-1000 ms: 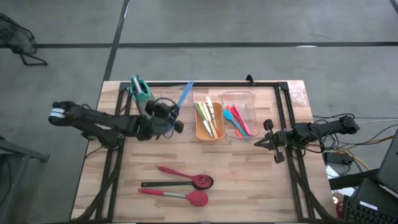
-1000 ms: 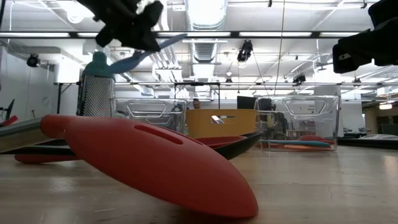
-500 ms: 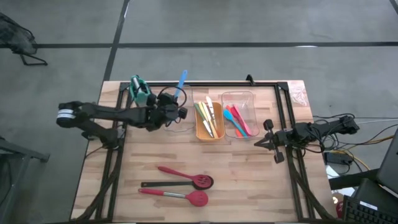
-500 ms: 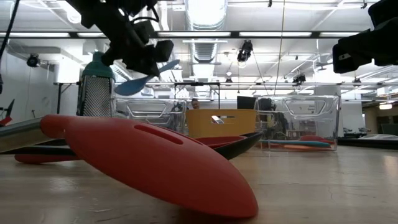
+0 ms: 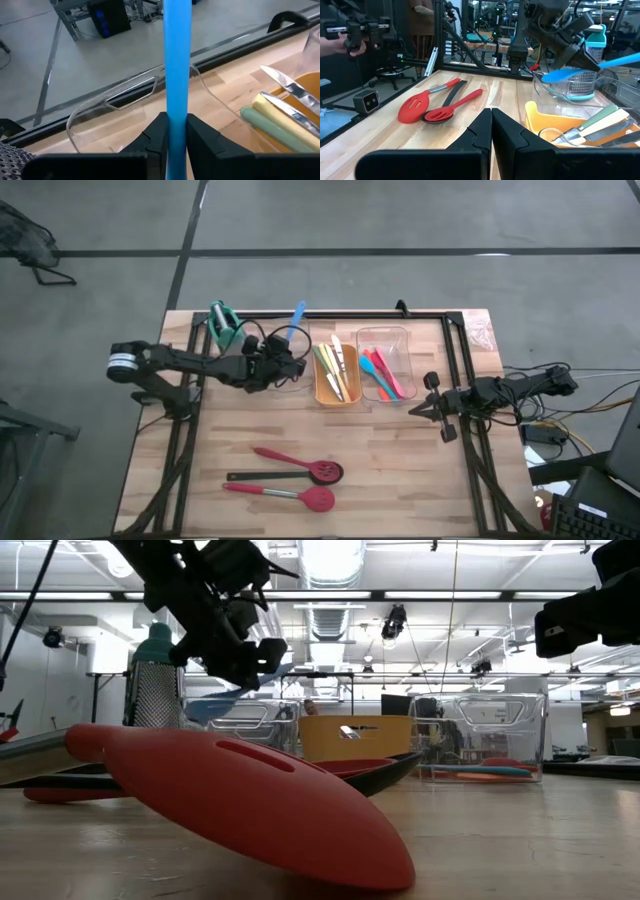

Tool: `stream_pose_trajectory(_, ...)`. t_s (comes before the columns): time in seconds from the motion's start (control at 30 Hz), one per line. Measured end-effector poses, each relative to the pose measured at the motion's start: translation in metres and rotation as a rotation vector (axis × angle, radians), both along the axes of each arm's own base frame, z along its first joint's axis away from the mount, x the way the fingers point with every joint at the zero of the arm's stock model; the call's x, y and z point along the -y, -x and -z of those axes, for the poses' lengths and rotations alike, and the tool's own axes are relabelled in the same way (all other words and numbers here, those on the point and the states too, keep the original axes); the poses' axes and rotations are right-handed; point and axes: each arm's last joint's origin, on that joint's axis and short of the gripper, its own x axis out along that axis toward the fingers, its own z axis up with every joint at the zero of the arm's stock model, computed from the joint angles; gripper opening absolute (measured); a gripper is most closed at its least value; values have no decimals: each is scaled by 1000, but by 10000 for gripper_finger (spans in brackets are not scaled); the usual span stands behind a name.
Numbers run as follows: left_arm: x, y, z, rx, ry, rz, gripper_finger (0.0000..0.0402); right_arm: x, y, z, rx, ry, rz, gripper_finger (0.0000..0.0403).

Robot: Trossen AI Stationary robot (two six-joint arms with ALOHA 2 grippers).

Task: Pick & Place Kitchen Items
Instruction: Put the blue serving spoon into the left transparent bin

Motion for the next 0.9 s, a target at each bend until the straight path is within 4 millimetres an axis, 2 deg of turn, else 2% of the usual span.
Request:
stream_pose_trajectory(0.27,0,-5,11,-19,43,24,55,0,0,0,-1,-1,0,8)
stream_pose_trajectory(0.9,1,-3,18,-31,76,50,55,0,0,0,0,0,0,9)
